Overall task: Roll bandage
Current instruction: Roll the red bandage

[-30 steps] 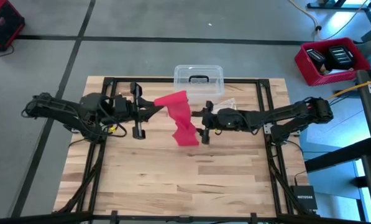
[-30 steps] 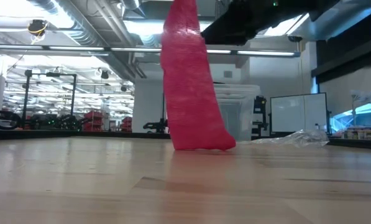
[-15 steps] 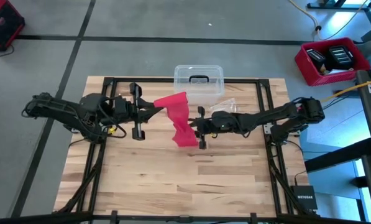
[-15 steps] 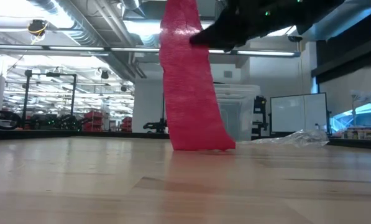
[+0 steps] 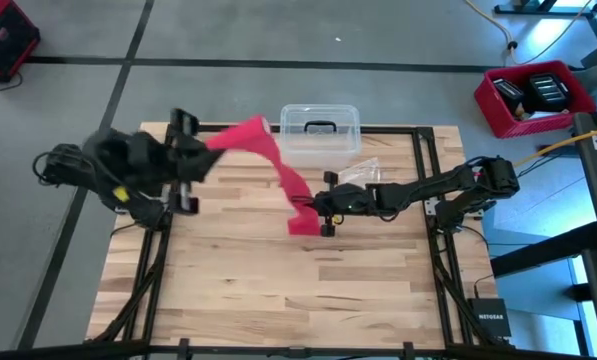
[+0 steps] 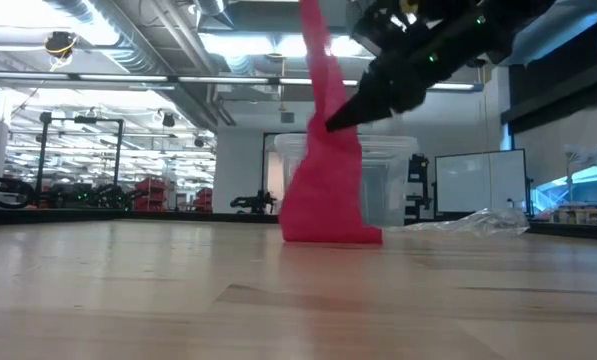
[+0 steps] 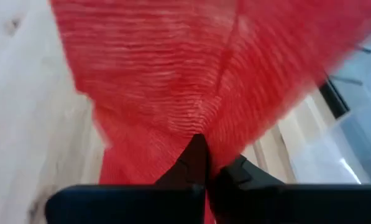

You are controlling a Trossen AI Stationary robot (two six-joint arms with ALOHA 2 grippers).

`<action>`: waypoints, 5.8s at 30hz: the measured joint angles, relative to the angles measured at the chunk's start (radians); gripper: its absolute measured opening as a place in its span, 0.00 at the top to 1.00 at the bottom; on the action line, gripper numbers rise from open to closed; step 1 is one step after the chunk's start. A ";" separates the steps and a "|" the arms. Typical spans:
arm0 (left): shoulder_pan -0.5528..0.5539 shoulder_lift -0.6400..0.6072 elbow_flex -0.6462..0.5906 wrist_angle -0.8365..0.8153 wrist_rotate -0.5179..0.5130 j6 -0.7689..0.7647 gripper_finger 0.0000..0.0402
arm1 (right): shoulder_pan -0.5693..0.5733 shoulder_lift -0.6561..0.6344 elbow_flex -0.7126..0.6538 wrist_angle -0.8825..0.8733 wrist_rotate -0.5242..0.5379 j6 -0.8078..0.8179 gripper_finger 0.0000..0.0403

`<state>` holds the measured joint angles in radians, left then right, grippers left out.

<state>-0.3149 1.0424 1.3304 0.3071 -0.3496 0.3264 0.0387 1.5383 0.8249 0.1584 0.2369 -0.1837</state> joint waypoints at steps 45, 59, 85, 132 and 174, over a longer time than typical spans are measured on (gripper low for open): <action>0.022 0.267 0.619 -0.370 -0.146 0.195 0.96 | 0.000 -0.521 0.547 -1.042 -0.033 0.153 0.30; 0.024 0.350 0.619 -0.702 -0.253 0.149 0.96 | -0.002 -0.571 0.271 -0.654 -0.020 0.052 0.30; 0.036 0.348 0.612 -0.741 -0.257 0.133 0.96 | 0.000 -0.402 -0.004 -0.031 -0.019 0.020 0.30; 0.043 0.348 0.612 -0.778 -0.257 0.136 0.96 | 0.000 -0.395 -0.004 -0.030 0.017 0.038 0.30; 0.033 0.349 0.611 -0.756 0.053 0.069 0.96 | 0.000 -0.306 0.062 0.176 -0.193 0.015 0.30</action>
<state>-0.2824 1.3914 1.9419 -0.4492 -0.2971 0.3951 0.0383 1.2321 0.8867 0.3340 0.0443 -0.1682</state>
